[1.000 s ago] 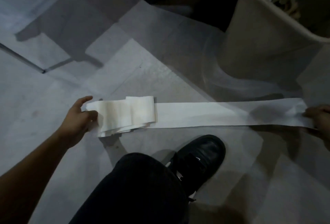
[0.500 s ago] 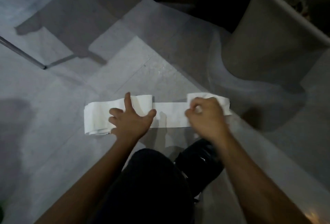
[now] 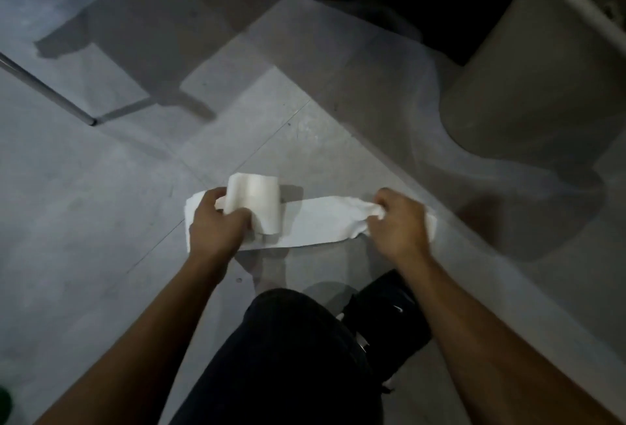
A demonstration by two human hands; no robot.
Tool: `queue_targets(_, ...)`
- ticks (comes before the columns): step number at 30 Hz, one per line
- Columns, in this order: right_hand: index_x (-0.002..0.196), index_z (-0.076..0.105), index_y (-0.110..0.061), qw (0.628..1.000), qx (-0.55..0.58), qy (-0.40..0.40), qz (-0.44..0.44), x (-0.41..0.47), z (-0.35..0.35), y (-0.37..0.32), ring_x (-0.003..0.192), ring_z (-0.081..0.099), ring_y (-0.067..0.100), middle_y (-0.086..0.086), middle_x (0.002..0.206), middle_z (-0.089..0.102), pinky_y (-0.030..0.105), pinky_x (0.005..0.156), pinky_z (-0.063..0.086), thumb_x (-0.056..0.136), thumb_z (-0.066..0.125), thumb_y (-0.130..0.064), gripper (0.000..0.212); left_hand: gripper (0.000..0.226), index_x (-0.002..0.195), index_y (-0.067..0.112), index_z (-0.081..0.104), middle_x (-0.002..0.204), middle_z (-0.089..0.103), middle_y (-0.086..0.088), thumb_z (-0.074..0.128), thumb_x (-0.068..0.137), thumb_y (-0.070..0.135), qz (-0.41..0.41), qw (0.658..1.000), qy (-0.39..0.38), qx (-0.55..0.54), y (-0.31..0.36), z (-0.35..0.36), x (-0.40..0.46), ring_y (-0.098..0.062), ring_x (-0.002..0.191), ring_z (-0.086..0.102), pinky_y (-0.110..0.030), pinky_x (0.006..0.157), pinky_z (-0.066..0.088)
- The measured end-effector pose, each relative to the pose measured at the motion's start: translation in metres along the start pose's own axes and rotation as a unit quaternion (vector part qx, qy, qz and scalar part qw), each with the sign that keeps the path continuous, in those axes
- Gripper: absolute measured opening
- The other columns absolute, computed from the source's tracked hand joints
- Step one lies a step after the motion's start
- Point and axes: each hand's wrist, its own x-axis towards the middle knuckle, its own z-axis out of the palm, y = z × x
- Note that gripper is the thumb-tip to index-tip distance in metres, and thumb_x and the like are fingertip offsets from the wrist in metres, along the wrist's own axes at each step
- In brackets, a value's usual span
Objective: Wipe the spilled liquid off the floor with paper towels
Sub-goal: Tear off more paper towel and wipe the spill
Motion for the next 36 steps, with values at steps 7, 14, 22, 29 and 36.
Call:
queue_targets(7,0.081,0.066,-0.008,0.992,-0.091,0.083,0.031,0.031,-0.096,0.073,0.075,0.064,0.032,0.016,0.082,0.070,0.032,0.069,0.046,0.079,0.070,-0.011,0.005,0.029,0.103,0.001,0.053,0.084,0.055,-0.010,0.045,0.081,-0.015,-0.079,0.987,0.009,-0.143,-0.014,-0.049,0.018,-0.021,0.075,0.055,-0.032,0.060,0.046)
queue_targets(14,0.088,0.066,0.001,0.981,-0.120,0.148,0.046,0.022,-0.119,0.078,0.080,0.064,0.044,0.029,0.084,0.066,0.040,0.072,0.047,0.070,0.037,-0.034,0.049,0.057,0.138,0.018,0.055,0.131,0.061,-0.018,0.051,0.082,0.011,-0.081,0.987,0.137,0.011,-0.042,-0.065,0.027,-0.038,0.111,0.060,-0.056,0.090,0.057)
queue_targets(22,0.143,0.034,-0.014,0.983,-0.150,-0.026,0.101,-0.010,-0.018,-0.026,0.131,0.030,0.044,0.018,0.147,0.026,0.052,0.101,0.042,0.066,0.066,-0.083,0.108,0.069,0.151,0.036,0.033,0.143,0.036,-0.018,0.058,0.090,0.056,0.168,0.960,0.094,0.203,0.014,0.003,-0.027,-0.039,0.131,0.037,-0.058,0.107,0.035)
queue_targets(29,0.122,0.061,-0.019,0.988,-0.152,0.013,0.033,-0.004,0.004,-0.001,0.108,0.048,0.044,0.019,0.134,0.038,0.044,0.091,0.043,0.092,0.064,-0.033,0.033,0.087,0.157,0.036,0.020,0.151,0.026,-0.023,0.063,0.088,0.065,0.068,0.976,0.015,0.207,0.007,0.029,-0.017,-0.045,0.139,0.029,-0.055,0.111,0.032)
queue_targets(36,0.134,0.055,-0.025,0.997,-0.072,0.032,-0.017,0.007,-0.034,0.034,0.115,0.054,0.033,0.013,0.131,0.049,0.035,0.095,0.047,0.086,0.058,0.008,0.059,0.093,0.156,0.039,0.018,0.155,0.025,-0.023,0.065,0.083,0.069,0.060,0.966,0.008,0.250,0.007,0.035,-0.016,-0.045,0.142,0.023,-0.059,0.111,0.030)
